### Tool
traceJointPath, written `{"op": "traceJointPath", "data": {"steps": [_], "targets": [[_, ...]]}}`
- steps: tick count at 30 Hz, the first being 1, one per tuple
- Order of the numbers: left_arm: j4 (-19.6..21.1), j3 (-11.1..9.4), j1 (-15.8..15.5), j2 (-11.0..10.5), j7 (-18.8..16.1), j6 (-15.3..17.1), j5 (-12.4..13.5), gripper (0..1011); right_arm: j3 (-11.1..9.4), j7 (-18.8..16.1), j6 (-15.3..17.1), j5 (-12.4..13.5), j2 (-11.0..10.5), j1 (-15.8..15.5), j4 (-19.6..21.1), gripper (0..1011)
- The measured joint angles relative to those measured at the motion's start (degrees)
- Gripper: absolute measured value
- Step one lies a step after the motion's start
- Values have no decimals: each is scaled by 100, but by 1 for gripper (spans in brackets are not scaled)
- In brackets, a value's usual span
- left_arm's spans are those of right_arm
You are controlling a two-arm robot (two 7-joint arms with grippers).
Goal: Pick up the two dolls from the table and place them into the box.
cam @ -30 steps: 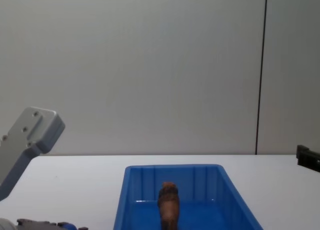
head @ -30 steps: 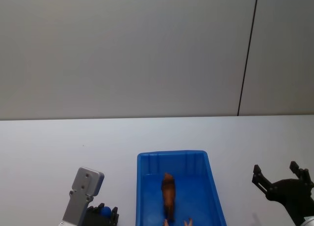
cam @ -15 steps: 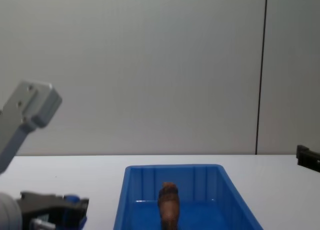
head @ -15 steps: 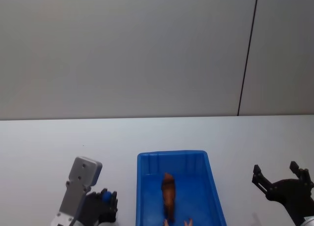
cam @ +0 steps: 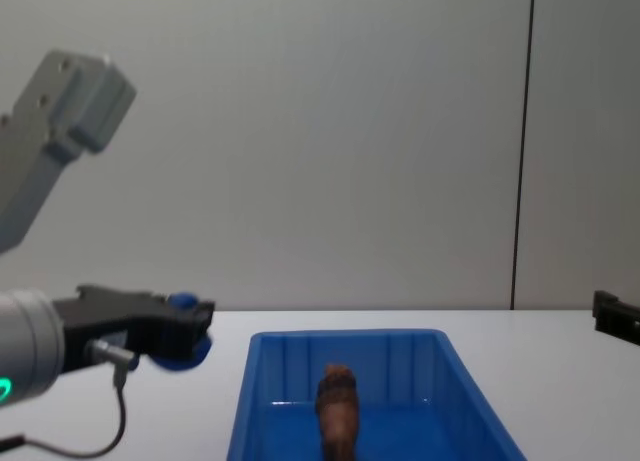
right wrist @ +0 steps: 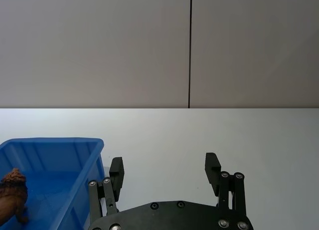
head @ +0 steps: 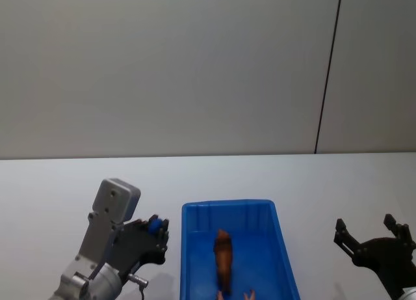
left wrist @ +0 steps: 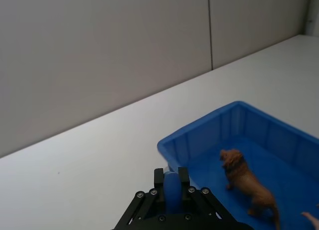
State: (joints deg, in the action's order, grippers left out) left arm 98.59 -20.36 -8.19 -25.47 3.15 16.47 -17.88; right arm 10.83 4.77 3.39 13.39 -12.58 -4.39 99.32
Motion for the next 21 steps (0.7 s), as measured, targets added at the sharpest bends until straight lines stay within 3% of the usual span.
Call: {"op": "traceJointPath", "data": {"steps": [17,21], "targets": [[-109,6,-397,189,1304,-489,-168,160,0,0,0,0,0,0,0,1001],[-200,-20,-500,266,1625,-569,-243,274,0,1,0,0,0,0,0,1001]]}}
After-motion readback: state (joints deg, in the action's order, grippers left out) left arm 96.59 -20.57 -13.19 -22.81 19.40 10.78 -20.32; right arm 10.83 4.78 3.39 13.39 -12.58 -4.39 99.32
